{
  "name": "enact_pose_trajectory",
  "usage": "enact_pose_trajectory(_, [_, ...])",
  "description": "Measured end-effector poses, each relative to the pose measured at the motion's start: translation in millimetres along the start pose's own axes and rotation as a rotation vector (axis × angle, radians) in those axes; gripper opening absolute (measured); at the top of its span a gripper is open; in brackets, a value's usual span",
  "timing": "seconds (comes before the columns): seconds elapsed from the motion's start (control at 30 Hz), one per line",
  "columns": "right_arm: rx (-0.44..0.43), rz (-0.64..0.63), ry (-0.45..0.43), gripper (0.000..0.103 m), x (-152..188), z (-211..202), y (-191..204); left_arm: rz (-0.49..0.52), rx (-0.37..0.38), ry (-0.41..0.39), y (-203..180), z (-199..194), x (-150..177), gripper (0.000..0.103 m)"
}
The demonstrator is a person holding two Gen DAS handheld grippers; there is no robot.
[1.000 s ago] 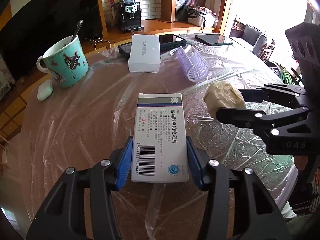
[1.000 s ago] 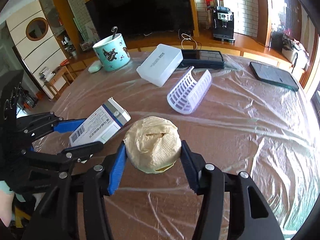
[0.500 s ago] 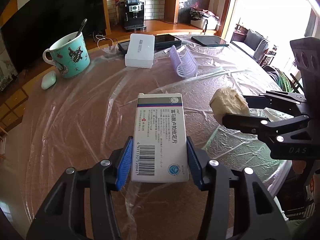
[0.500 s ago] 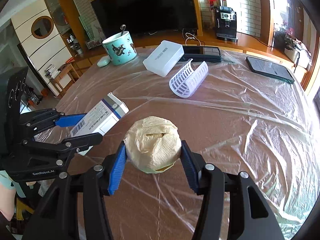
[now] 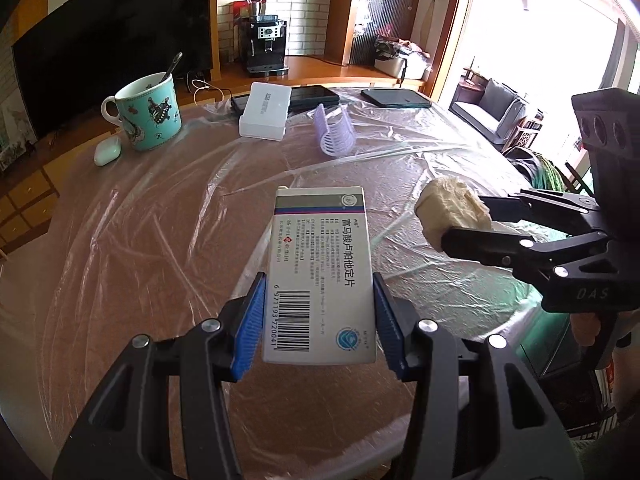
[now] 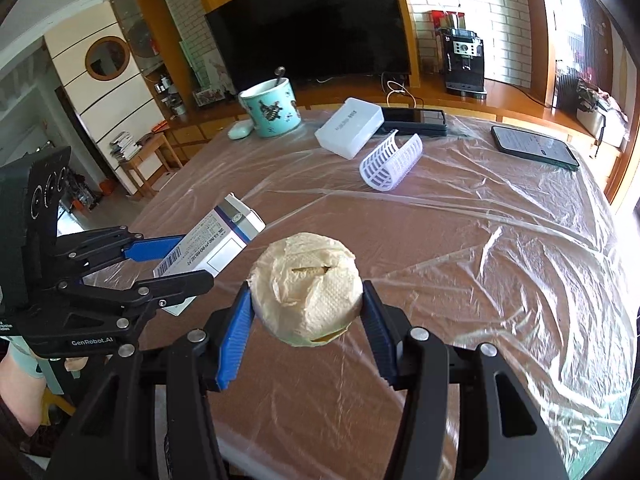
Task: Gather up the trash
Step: 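Carry the medicine box and wrapped bun over the black bin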
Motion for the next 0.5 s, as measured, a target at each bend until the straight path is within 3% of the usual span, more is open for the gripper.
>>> enact_pose_trajectory(0.5, [-0.077,-0.011,0.022,0.052,50,-41,8,0.021,0.029,-0.018,-34,-39,39,0.052])
Point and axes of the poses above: each gripper's, at about its wrist camera, not at the fingertips, and z roughly the way its jaws point, y to its left, x to its underside, the point moved 3 cm from there along z, roughly the way its jaws point, and after that the axes turned 8 degrees about z, right-handed, at the moved point
